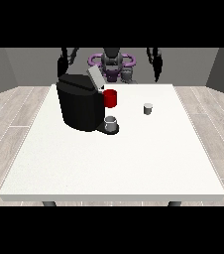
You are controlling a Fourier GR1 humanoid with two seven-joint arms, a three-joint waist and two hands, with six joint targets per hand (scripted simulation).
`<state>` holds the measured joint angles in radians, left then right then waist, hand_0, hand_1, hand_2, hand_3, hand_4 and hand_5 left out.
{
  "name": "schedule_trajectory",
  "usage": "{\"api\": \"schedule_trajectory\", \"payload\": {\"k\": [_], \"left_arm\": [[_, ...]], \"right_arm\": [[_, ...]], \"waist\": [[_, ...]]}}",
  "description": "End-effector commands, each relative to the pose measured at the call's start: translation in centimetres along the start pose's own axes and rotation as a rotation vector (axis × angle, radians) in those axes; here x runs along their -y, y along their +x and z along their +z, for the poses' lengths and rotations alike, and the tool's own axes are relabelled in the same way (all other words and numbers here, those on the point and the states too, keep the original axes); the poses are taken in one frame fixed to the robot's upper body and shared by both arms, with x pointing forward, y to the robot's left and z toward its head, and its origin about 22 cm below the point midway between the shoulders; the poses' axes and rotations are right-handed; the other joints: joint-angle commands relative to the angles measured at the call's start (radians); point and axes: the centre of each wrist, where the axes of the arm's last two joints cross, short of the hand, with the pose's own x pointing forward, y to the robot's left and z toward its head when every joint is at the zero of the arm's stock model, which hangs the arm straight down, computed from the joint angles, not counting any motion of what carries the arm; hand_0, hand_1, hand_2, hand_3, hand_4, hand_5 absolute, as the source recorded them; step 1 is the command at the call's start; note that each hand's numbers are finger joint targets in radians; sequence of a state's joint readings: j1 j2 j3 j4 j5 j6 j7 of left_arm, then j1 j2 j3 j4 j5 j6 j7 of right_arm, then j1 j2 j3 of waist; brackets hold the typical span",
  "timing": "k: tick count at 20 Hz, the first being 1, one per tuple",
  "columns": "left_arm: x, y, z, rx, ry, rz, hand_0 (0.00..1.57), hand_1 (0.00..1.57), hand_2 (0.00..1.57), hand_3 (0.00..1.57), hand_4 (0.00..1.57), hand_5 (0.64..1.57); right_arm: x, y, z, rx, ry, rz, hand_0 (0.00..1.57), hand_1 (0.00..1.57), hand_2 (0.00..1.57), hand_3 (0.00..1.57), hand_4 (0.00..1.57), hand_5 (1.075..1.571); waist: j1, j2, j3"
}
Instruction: Insert the coffee pod into the coffee machine and close the lid
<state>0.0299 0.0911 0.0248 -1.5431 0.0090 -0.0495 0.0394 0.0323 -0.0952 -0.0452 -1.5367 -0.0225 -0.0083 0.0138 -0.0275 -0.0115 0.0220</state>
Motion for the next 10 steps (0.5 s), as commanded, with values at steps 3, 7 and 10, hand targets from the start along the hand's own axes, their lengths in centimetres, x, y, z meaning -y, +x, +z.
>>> {"api": "schedule_trajectory", "payload": {"k": [3,7,10], "left_arm": [[-1.2,0.7,-1.0,0.137,-0.032,0.006,0.00,0.00,0.00,0.00,0.28,1.571],[-0.2,1.3,-0.5,0.236,-0.068,0.051,0.00,0.00,0.00,0.00,0.28,1.571],[-0.7,0.0,-1.2,0.228,-0.029,-0.049,0.00,0.00,0.00,0.00,0.26,1.571]], "right_arm": [[0.0,0.2,-0.6,0.020,0.030,0.001,0.00,0.00,0.00,0.00,0.13,1.571],[-0.8,-0.8,-0.5,0.112,-0.160,-0.032,0.00,0.00,0.00,0.00,0.13,1.571],[-2.2,1.4,-0.8,0.139,-0.106,-0.060,0.00,0.00,0.00,0.00,0.09,1.571]], "waist": [[0.020,0.004,-0.0221],[0.038,-0.026,-0.0217],[-0.014,-0.013,-0.0222]]}}
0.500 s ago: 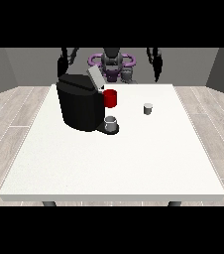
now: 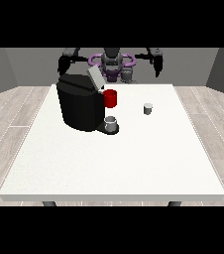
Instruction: Insert the coffee pod into the coffee machine and close the lid
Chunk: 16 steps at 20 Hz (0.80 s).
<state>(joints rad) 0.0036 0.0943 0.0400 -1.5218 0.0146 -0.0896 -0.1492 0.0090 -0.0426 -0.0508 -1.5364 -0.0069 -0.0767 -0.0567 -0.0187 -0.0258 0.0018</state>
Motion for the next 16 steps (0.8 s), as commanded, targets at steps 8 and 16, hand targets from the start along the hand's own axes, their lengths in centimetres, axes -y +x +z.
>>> {"api": "schedule_trajectory", "payload": {"k": [8,16], "left_arm": [[-4.3,3.4,-4.8,-0.023,-0.032,-0.247,0.00,0.00,0.00,0.00,0.00,1.571],[-8.9,3.0,-8.1,-0.092,-0.002,-0.293,0.00,0.00,0.00,0.00,0.00,1.571]], "right_arm": [[-2.3,0.1,-0.3,0.094,-0.036,-0.018,0.00,0.00,0.00,0.00,0.18,1.571],[-3.4,2.8,-1.3,0.164,0.067,-0.034,0.00,0.00,0.00,0.00,0.23,1.571]], "waist": [[-0.038,0.048,-0.0015],[-0.125,0.150,-0.0022]]}}
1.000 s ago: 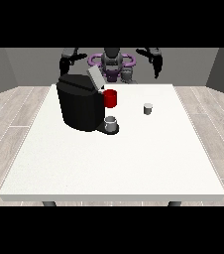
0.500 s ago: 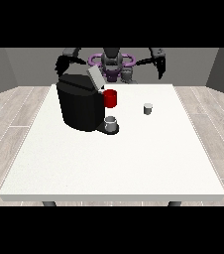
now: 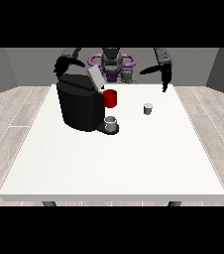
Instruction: Insert the coffee pod into the coffee machine and close the lid
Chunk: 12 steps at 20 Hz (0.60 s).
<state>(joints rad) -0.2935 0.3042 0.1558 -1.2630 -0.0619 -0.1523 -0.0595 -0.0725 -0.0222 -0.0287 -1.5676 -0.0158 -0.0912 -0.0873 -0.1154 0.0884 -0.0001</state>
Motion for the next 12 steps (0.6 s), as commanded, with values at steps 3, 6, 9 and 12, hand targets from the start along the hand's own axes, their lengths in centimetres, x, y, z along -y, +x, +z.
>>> {"api": "schedule_trajectory", "payload": {"k": [3,6,9,12], "left_arm": [[-1.6,-0.1,-2.6,-0.050,0.027,-0.038,0.00,0.00,0.00,0.00,0.00,1.571],[-2.2,-0.4,-3.7,-0.047,0.043,-0.065,0.00,0.00,0.00,0.00,0.00,1.571],[-0.7,-1.6,-3.7,-0.100,0.021,-0.087,0.00,0.00,0.00,0.00,0.00,1.571],[-1.1,-0.8,-4.4,-0.165,-0.024,-0.143,0.00,0.00,0.00,0.00,0.00,1.571]], "right_arm": [[-2.2,0.9,-1.1,0.037,0.053,-0.040,0.00,0.00,0.00,0.00,0.28,1.571],[-3.4,2.1,-1.9,0.061,0.039,0.009,0.00,0.00,0.00,0.00,0.33,1.571],[-2.0,0.7,-2.2,0.026,0.014,-0.007,0.00,0.00,0.00,0.00,0.36,1.571],[-1.8,0.3,-2.8,-0.042,-0.017,0.012,0.00,0.00,0.00,0.00,0.37,1.571]], "waist": [[-0.034,0.090,-0.0001],[-0.034,0.118,-0.0003],[-0.021,0.106,0.0000],[0.004,0.077,0.0002]]}}
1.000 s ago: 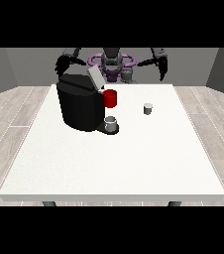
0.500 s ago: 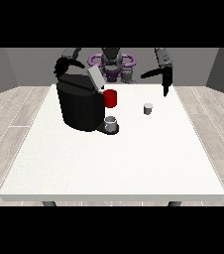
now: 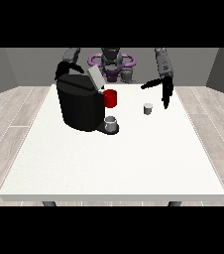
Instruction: Insert the coffee pod into the coffee machine and close the lid
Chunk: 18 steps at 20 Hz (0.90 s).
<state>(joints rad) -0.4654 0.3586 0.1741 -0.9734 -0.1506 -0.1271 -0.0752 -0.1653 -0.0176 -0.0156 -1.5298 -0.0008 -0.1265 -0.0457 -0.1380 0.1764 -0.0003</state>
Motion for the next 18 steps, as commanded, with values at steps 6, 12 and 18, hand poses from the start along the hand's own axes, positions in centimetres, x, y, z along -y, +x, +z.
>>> {"api": "schedule_trajectory", "payload": {"k": [6,12,18], "left_arm": [[0.6,-2.0,-0.5,-0.041,-0.053,-0.139,0.00,0.00,0.37,0.00,0.00,1.571],[2.1,-3.7,-0.5,-0.124,-0.056,-0.189,0.70,0.70,0.78,0.43,0.00,1.571],[0.9,-3.3,-1.2,-0.148,-0.059,-0.329,0.58,0.58,0.72,0.47,0.00,1.571]], "right_arm": [[0.9,-1.0,-0.6,-0.049,-0.016,0.049,0.00,0.00,0.00,0.00,0.42,1.571],[1.3,-2.1,-0.1,-0.087,-0.022,0.069,0.00,0.00,0.00,0.00,0.36,1.571],[-0.2,-1.7,-0.2,-0.088,0.001,0.042,0.00,0.00,0.00,0.00,0.43,1.571]], "waist": [[0.011,0.006,0.0001],[0.006,-0.014,0.0002],[-0.026,0.006,0.0002]]}}
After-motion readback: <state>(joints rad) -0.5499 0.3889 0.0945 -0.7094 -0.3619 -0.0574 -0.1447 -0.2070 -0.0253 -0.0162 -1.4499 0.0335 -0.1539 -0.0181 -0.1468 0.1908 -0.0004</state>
